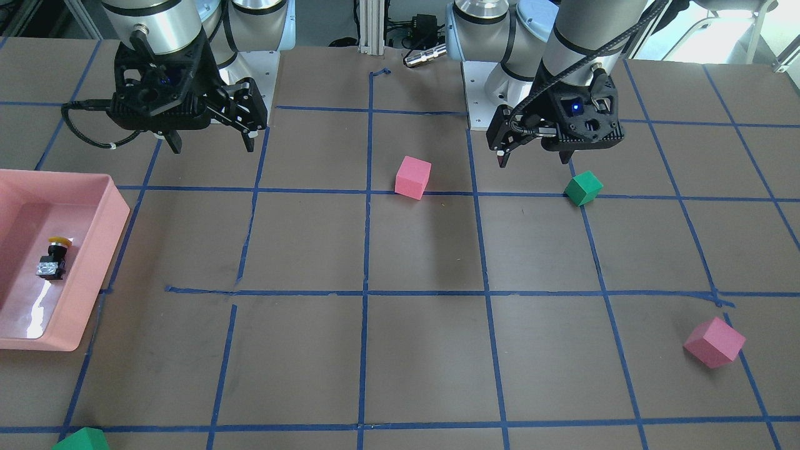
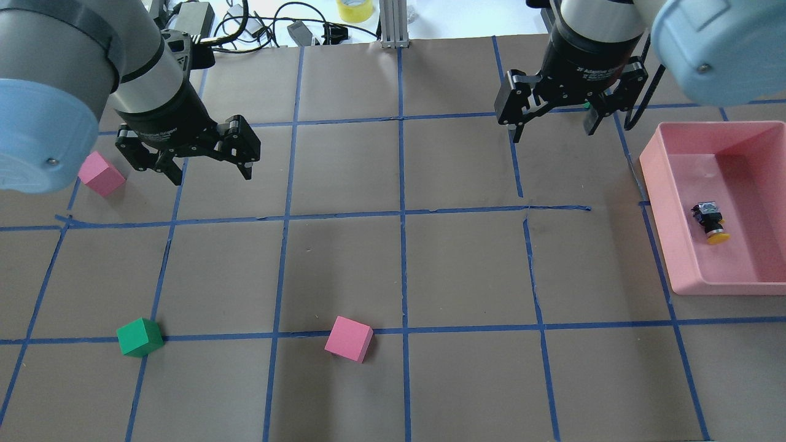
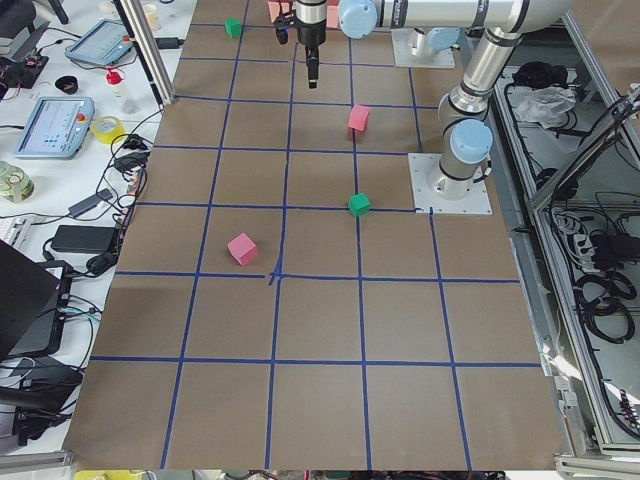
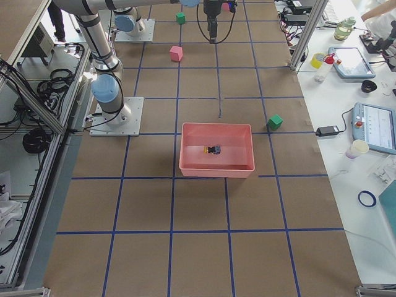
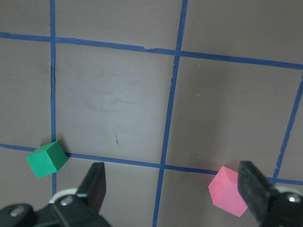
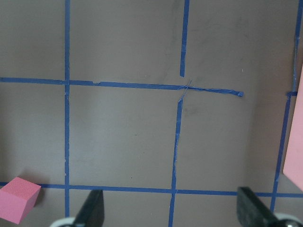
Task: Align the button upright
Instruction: 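Move the right gripper over the pink bin toward the push-button switch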
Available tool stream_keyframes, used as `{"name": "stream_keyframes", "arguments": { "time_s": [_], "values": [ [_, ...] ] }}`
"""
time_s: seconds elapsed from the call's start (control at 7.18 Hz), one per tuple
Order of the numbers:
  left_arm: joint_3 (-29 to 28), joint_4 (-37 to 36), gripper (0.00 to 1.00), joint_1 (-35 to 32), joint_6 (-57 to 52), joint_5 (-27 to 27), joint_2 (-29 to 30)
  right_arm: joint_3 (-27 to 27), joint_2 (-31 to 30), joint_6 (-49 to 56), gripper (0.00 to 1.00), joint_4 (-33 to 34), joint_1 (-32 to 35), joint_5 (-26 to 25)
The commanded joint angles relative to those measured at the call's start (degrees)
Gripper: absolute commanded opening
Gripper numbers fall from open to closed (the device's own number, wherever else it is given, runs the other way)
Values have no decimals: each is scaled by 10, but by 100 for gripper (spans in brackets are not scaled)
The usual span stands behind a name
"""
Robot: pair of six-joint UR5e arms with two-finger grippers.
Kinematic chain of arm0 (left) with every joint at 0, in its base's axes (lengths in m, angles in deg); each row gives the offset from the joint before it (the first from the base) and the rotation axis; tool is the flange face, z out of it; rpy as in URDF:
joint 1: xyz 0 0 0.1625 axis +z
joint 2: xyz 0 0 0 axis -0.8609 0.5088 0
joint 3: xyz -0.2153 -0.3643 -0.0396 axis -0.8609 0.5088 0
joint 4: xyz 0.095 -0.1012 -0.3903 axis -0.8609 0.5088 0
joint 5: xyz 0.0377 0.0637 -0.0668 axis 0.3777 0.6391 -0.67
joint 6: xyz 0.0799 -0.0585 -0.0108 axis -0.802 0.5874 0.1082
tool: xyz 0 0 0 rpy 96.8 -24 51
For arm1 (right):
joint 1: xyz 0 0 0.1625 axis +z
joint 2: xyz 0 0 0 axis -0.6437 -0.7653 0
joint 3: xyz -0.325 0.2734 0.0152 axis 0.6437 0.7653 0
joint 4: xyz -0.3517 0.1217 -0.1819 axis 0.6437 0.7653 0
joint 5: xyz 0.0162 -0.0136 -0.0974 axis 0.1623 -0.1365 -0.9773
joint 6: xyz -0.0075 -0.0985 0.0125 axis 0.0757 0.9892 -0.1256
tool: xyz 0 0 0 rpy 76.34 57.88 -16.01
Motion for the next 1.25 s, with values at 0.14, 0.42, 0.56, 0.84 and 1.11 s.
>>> {"name": "stream_keyframes", "arguments": {
  "time_s": [0.14, 0.42, 0.56, 0.84, 1.11],
  "values": [
    [0, 8, 100, 6, -2, -1, -2, 1, 1, 2, 100, 0, -12, 2],
    [0, 11, 100, 7, -3, -3, -2, 5, 16, 12, 100, 3, -70, 2],
    [0, 11, 100, 8, -3, 0, -2, 0, 25, 75, 100, 15, -118, 1],
    [4, 10, 100, 7, -2, 8, -2, -5, 73, 197, 100, 61, -233, 2],
    [4, 11, 100, 7, -2, 9, -1, -42, 116, 244, 100, 163, -307, 0]
  ]
}}
